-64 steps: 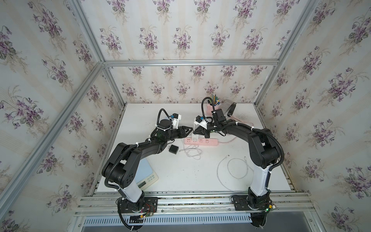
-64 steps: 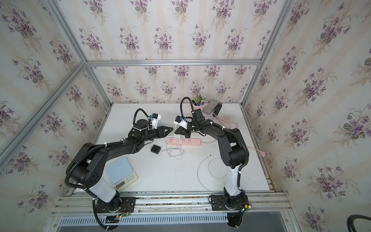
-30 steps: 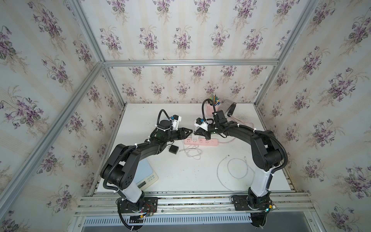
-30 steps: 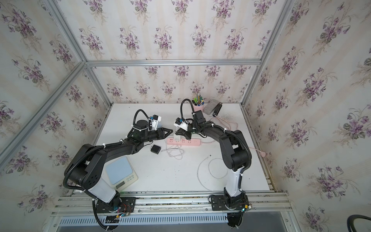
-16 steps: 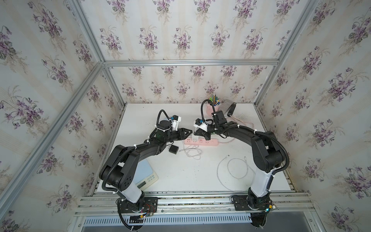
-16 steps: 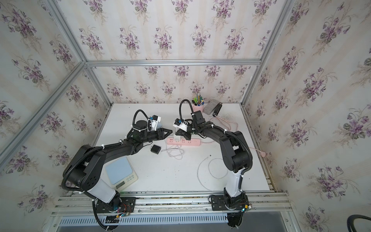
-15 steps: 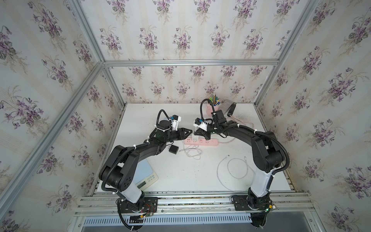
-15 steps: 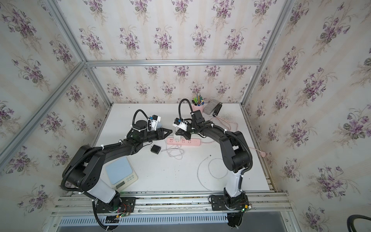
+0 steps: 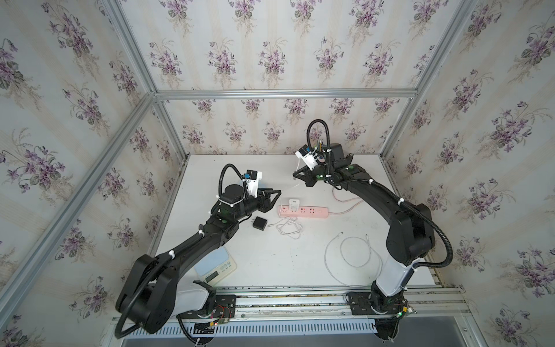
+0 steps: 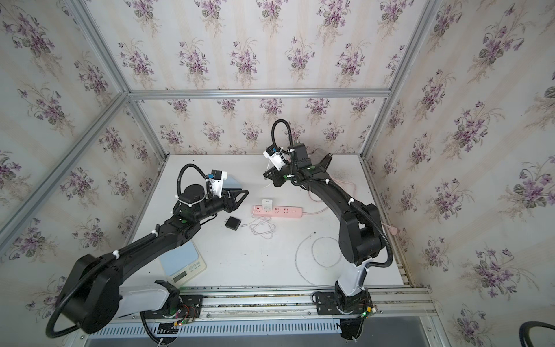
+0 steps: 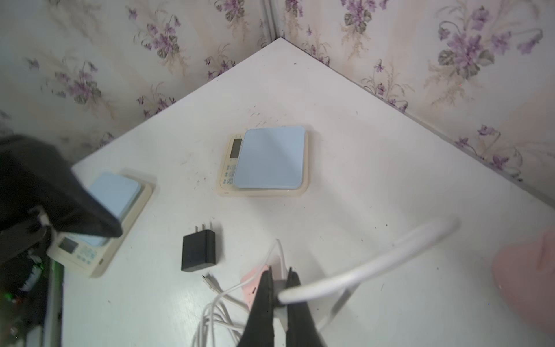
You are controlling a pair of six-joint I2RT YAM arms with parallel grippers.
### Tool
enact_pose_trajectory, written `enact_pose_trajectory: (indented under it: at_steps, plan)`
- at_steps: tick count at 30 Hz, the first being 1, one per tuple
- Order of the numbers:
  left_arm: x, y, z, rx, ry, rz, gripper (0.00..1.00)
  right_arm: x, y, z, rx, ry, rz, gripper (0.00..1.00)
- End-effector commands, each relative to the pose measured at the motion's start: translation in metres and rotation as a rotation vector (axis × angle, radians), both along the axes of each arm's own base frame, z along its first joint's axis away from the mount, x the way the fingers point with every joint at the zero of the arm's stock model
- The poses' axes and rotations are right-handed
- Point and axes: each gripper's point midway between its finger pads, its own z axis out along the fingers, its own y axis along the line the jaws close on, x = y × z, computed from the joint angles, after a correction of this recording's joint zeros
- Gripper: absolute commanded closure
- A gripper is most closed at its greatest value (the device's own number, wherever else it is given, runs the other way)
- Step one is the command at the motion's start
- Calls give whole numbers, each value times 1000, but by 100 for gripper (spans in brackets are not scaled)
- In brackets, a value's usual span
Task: Charge the electronic scale
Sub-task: Insert the charging cable into the plug.
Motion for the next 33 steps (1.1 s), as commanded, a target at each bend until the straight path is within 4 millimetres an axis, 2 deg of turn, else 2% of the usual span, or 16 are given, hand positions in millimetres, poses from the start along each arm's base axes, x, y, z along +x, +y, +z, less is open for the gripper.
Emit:
enact_pose_trajectory:
  at_steps: [1,5,11,21,33]
  plan:
    - [-7,16,8,312,-207,151,47,-11,4,22,171,279,-147,100]
    - [-21,7,31,400,-336,186,47,-38,11,43,318,393,-213,100]
    - [-18,-15,24,358,-274,109,47,-64,4,55,465,514,-276,100]
    - [-13,-59,21,278,-249,-54,48,-86,7,47,454,587,-247,100]
    - [4,-70,13,320,-241,-66,61,-94,7,38,442,615,-227,100]
